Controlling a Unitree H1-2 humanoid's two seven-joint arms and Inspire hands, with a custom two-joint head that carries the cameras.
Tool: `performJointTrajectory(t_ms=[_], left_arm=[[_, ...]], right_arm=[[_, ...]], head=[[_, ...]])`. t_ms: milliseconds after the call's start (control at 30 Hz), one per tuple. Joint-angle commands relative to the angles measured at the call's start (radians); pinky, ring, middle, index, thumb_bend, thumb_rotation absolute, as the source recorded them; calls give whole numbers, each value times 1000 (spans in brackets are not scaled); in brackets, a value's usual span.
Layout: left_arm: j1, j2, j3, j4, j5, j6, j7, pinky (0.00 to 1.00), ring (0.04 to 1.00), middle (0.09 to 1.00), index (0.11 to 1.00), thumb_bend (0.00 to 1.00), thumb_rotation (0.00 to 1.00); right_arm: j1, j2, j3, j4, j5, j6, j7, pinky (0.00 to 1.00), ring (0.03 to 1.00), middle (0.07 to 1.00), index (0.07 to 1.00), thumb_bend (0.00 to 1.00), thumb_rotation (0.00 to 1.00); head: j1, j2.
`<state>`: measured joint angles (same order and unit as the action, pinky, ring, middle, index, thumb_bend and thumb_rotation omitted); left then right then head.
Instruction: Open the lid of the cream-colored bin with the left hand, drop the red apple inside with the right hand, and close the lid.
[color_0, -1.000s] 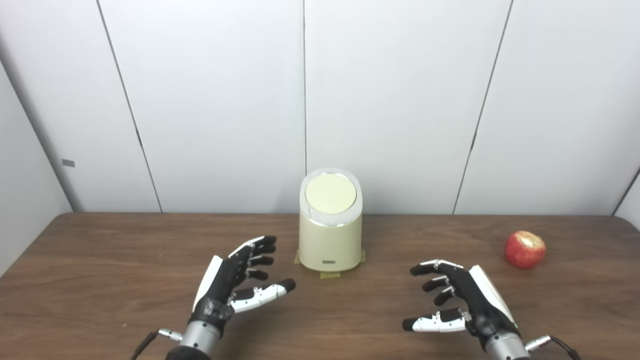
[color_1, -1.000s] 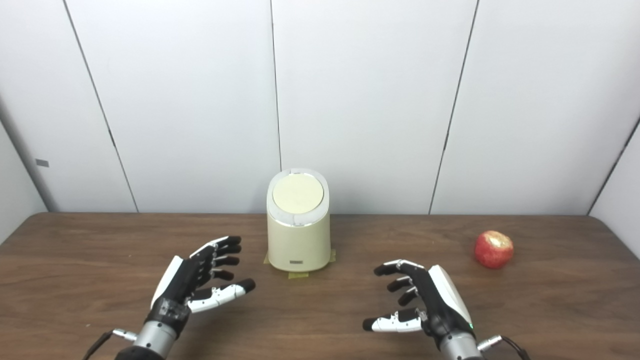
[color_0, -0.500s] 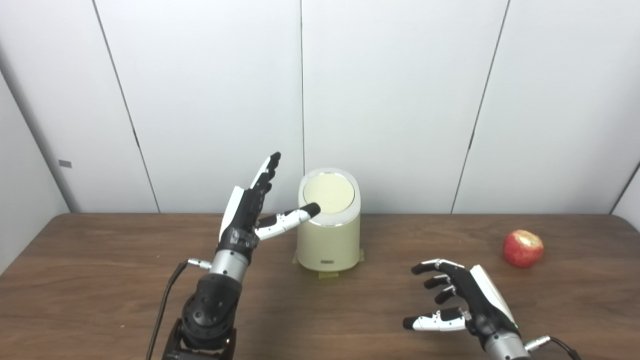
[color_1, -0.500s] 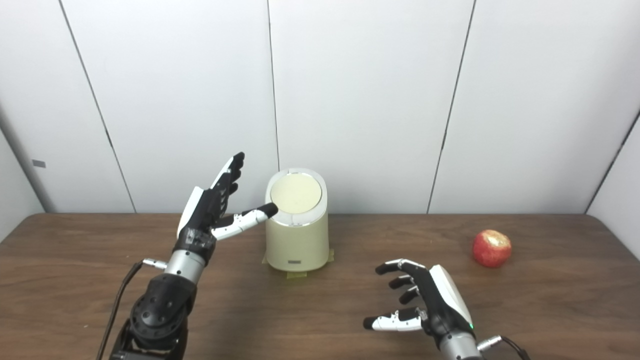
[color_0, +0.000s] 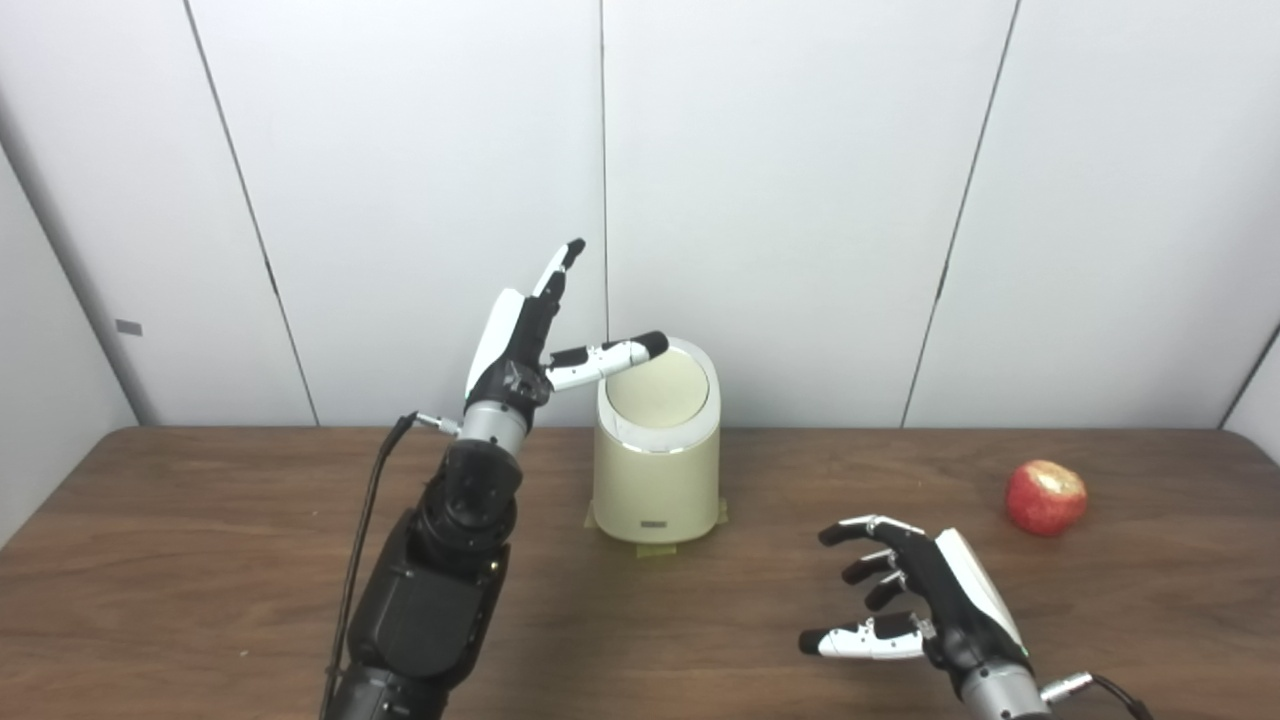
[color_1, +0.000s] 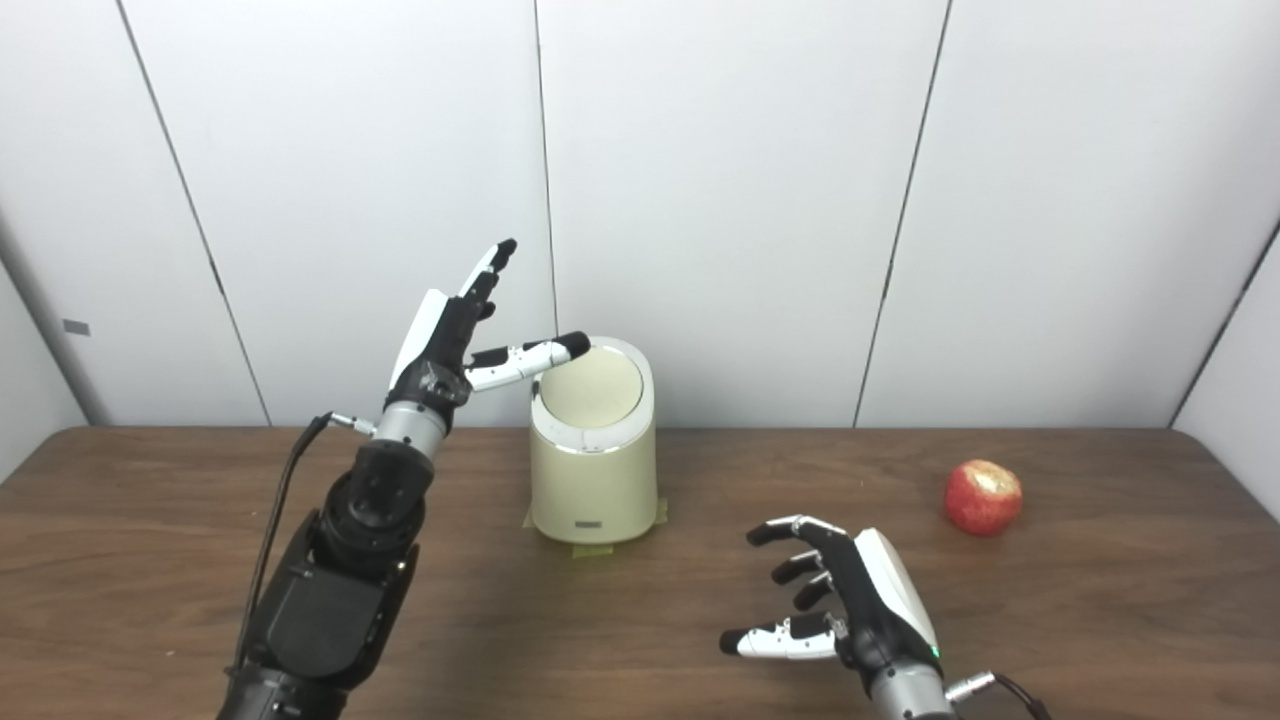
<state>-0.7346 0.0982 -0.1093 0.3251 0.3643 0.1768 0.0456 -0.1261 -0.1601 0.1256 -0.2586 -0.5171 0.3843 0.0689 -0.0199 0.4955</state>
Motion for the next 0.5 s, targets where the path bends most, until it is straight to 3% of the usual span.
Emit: performJointTrajectory(t_ms=[0, 467], left_arm=[[-82, 21, -13, 25, 39, -40, 40, 941, 1000, 1000, 1000, 1000, 432], [-155, 42, -75, 236, 85, -75, 73, 924, 1000, 1000, 1000, 995, 360]], right_arm=[[-42, 1, -3, -14, -8, -33, -25, 462, 612, 764, 659, 745, 85], [-42, 11, -2, -23, -4, -42, -35, 447, 591, 727, 658, 732, 82]], head=[[-8, -3], [-24, 1]])
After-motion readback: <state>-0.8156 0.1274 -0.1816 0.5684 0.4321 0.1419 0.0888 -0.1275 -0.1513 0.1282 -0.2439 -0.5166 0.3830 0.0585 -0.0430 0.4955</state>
